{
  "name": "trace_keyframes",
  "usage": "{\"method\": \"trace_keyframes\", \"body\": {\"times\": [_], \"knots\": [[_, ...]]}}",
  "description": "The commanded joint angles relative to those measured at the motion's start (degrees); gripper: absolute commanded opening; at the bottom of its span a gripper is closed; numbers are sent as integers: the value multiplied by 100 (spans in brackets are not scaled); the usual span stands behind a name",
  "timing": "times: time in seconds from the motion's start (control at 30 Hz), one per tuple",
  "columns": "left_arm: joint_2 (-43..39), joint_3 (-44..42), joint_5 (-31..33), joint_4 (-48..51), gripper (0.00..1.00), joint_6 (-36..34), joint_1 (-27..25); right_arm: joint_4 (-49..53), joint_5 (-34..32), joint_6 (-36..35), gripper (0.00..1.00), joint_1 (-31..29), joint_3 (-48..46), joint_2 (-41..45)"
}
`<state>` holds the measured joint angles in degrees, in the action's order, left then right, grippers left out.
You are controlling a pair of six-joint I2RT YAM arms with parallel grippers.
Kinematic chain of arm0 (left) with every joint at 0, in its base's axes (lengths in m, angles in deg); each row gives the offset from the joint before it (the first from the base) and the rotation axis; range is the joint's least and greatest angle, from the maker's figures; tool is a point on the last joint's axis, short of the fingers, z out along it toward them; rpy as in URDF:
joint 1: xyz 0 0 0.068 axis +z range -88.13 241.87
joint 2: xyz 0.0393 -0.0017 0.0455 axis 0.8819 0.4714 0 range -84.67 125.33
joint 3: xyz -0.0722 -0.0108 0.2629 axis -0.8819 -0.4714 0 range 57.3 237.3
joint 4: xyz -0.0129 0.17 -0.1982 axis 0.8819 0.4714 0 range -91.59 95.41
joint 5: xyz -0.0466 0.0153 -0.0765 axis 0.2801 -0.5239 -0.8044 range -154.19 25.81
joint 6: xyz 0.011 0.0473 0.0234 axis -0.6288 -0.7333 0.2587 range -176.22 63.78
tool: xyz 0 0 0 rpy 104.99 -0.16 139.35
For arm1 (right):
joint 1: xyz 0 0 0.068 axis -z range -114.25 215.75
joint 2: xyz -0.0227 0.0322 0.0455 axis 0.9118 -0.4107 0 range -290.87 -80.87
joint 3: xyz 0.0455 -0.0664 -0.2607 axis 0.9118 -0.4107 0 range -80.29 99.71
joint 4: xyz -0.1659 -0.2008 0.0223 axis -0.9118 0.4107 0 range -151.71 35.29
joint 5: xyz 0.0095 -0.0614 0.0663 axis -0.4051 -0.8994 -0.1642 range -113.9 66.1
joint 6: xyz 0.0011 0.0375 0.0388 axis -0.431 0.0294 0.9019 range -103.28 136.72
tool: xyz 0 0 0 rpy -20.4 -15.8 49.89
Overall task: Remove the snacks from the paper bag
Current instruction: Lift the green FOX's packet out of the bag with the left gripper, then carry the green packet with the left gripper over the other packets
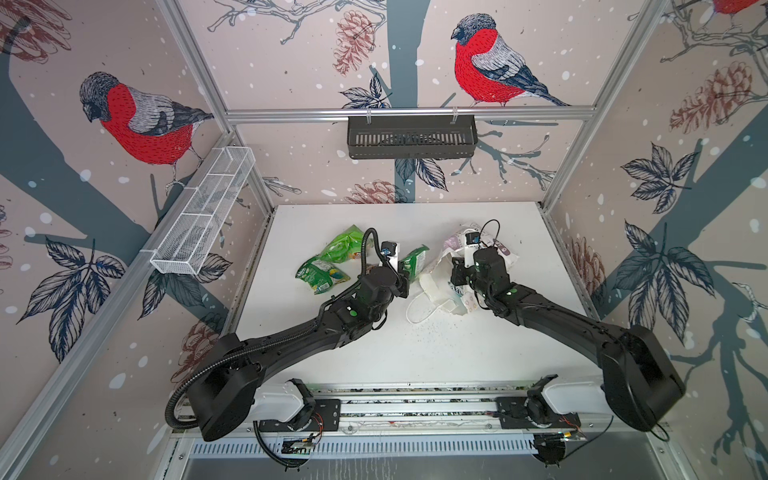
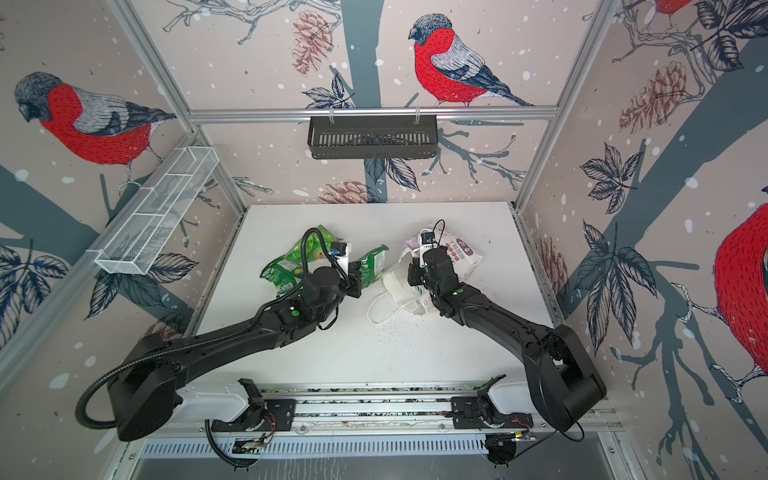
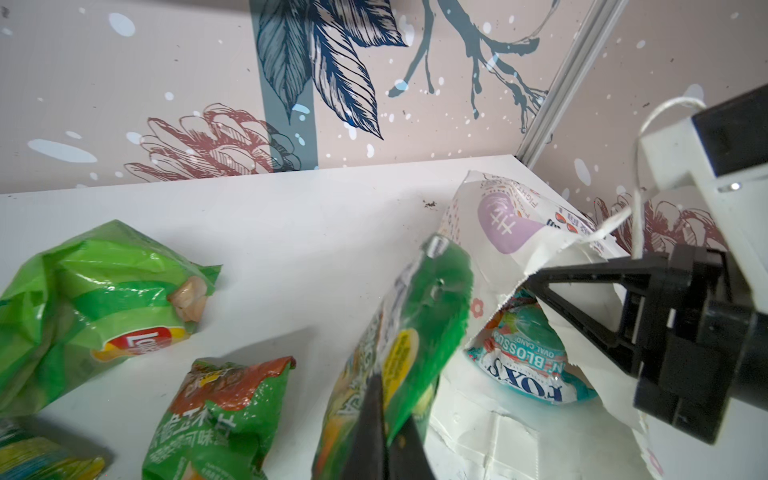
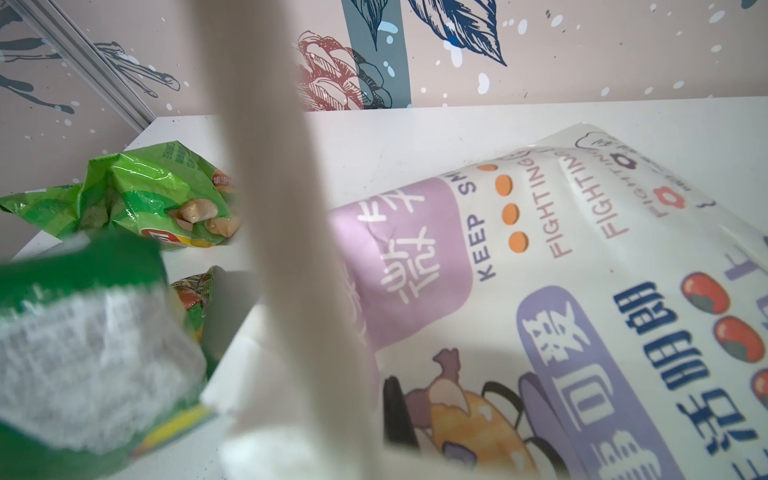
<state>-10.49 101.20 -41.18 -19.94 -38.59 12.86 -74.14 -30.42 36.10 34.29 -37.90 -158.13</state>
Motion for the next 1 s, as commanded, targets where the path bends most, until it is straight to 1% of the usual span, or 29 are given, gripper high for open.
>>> {"method": "trace_keyframes", "body": {"times": [0.0,0.1,0.2,0.37,0.53,0.67,0.77,0.87,0.97], "knots": [[-164,2,412,-52,0,69,5,31,-132,109,0,8,-29,31],[-262,76,578,165,0,-3,28,12,-130,111,0,9,-47,49],[-441,170,1099,534,0,246,103,3,-149,118,0,17,-64,70],[-1026,204,914,1046,0,423,681,-56,-169,125,0,39,-130,105],[-1423,306,927,1615,0,236,1137,-66,-257,132,0,68,-165,121],[-1697,384,734,2093,0,262,1587,-122,-332,111,0,79,-226,179],[-1814,561,295,2593,0,325,1968,-173,-376,91,0,96,-277,210],[-1730,810,59,3086,0,104,2278,-179,-343,99,0,105,-275,219],[-1556,971,-265,3427,0,-6,2749,-181,-318,105,0,114,-284,219]]}}
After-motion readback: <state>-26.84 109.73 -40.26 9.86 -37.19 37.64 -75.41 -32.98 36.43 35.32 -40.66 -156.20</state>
